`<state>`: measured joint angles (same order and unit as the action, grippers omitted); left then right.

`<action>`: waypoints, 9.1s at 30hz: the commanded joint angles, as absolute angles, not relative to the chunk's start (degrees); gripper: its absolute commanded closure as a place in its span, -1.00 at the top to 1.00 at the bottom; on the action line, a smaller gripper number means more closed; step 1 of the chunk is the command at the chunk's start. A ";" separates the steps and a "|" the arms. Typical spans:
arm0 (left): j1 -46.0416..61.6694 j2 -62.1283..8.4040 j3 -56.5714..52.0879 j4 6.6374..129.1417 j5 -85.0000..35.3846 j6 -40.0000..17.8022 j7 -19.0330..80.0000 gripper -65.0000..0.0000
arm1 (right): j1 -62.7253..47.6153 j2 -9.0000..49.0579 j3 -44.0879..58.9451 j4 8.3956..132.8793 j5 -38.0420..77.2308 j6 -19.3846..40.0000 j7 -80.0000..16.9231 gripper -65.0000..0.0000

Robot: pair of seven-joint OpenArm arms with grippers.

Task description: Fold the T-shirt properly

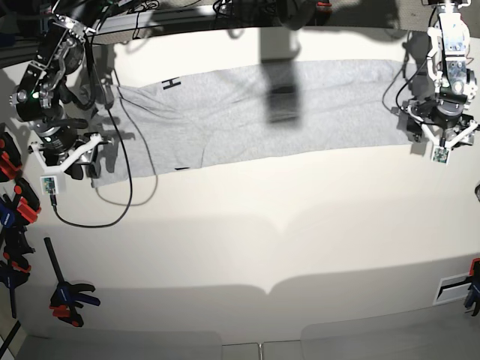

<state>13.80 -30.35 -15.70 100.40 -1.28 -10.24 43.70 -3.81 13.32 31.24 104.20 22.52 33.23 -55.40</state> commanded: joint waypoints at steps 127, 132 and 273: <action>6.63 -0.86 -31.33 100.97 -43.11 -26.15 74.54 -1.00 | -23.83 13.82 40.49 117.75 42.63 40.00 -57.89 -0.35; 6.68 -0.62 -31.27 100.97 -47.20 -26.39 76.49 -1.00 | -23.81 13.82 40.49 117.75 42.63 40.00 -57.87 -0.35; 6.68 -1.19 -19.44 100.97 -50.50 -35.18 78.56 0.08 | 3.97 -1.93 23.83 97.76 41.15 30.17 -70.98 -1.00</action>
